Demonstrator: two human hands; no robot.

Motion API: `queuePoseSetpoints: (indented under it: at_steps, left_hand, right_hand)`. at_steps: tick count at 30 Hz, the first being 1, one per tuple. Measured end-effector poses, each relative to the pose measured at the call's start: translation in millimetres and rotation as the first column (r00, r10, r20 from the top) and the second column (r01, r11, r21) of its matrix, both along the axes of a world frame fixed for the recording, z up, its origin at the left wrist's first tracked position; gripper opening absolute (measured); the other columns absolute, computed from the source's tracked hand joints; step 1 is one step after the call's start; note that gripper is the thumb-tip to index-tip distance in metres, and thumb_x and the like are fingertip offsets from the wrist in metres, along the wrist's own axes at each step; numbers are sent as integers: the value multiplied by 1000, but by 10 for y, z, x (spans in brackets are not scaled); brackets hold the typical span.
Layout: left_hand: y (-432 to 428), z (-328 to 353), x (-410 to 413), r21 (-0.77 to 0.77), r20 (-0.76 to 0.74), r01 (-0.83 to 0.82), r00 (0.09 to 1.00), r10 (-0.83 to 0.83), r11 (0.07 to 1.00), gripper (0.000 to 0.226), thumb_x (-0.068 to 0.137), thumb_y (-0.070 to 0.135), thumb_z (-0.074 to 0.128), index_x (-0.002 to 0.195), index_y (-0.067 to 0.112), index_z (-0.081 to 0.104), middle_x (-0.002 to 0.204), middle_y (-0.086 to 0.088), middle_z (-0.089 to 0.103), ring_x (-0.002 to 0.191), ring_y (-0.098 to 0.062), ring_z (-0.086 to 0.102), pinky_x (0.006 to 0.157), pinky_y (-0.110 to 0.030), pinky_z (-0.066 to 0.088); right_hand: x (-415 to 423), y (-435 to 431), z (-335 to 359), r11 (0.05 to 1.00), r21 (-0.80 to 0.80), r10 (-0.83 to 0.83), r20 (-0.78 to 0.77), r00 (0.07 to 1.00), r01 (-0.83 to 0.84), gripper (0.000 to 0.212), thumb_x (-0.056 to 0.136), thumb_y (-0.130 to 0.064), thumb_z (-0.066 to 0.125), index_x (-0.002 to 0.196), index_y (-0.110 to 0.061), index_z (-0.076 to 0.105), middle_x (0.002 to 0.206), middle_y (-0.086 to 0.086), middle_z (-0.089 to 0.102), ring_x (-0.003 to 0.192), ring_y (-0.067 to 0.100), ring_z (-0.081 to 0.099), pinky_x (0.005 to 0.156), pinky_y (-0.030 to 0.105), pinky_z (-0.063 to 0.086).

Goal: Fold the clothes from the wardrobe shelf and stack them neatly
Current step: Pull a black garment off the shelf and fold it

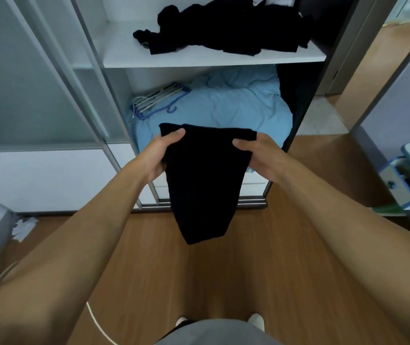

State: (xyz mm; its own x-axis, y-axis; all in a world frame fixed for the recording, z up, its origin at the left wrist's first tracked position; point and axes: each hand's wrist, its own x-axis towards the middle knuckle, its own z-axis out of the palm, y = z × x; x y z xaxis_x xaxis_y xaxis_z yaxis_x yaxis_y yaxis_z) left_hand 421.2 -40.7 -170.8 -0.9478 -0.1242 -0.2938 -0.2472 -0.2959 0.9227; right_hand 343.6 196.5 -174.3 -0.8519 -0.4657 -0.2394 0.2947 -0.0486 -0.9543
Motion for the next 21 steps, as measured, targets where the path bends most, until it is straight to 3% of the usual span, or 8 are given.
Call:
queuePoseSetpoints:
  at_steps: [2, 5, 10, 12, 15, 18, 21]
  left_hand:
    - [-47, -67, 54, -14, 12, 81, 997, -81, 997, 37, 97, 33, 62, 129, 14, 63, 119, -4, 73, 108, -17, 70, 79, -22, 57]
    - [-22, -176, 101, -83, 70, 131, 990, -125, 988, 40, 94, 36, 65, 129, 16, 64, 122, -3, 72, 114, -17, 68, 92, -25, 53]
    - [39, -167, 15, -133, 14, -65, 998, 67, 989, 28, 92, 29, 71, 117, 16, 69, 112, -5, 76, 104, -20, 73, 92, -33, 56]
    - [98, -143, -44, -178, -7, -106, 994, 106, 978, 24, 92, 28, 72, 113, 15, 70, 109, -6, 77, 99, -20, 74, 88, -34, 57]
    - [184, -121, -101, -233, -23, -104, 995, 101, 967, 14, 92, 26, 72, 104, 18, 71, 99, -2, 79, 92, -19, 75, 77, -29, 60]
    - [195, -107, -113, -216, -13, -77, 997, 76, 973, 12, 91, 21, 73, 102, 17, 72, 98, -3, 79, 92, -20, 75, 71, -26, 59]
    - [171, -121, -98, -196, -16, -67, 998, 65, 978, 19, 90, 16, 74, 108, 12, 72, 104, -7, 78, 96, -22, 75, 75, -27, 59]
  right_hand:
    - [-1, -68, 59, 991, -123, -37, 59, 998, 44, 25, 100, -3, 54, 123, -1, 62, 104, 7, 72, 91, 17, 71, 78, 28, 59]
    - [41, -166, 133, 979, -189, -50, 155, 987, 79, 20, 100, -2, 52, 118, -2, 62, 99, 7, 70, 85, 17, 70, 80, 30, 60]
    - [74, -146, 176, 965, -262, 50, 260, 964, 20, 30, 101, -4, 51, 129, 5, 56, 111, 14, 65, 102, 26, 64, 104, 39, 48]
    - [48, -118, 170, 989, -145, 46, 171, 984, -21, 35, 99, -5, 55, 132, 7, 56, 120, 17, 65, 110, 29, 63, 108, 42, 47]
    - [-8, -67, 141, 982, 184, -51, -11, 999, 52, 32, 94, -9, 66, 124, -1, 62, 120, 15, 70, 103, 26, 70, 94, 41, 57]
    - [-84, -32, 67, 963, 233, -148, 27, 989, 138, 27, 94, -9, 65, 120, 1, 62, 106, 13, 71, 86, 21, 70, 73, 33, 61]
    - [-99, -77, 59, 953, 239, -208, 69, 976, 186, 12, 94, -8, 65, 105, -3, 62, 89, 5, 66, 74, 16, 66, 59, 28, 55]
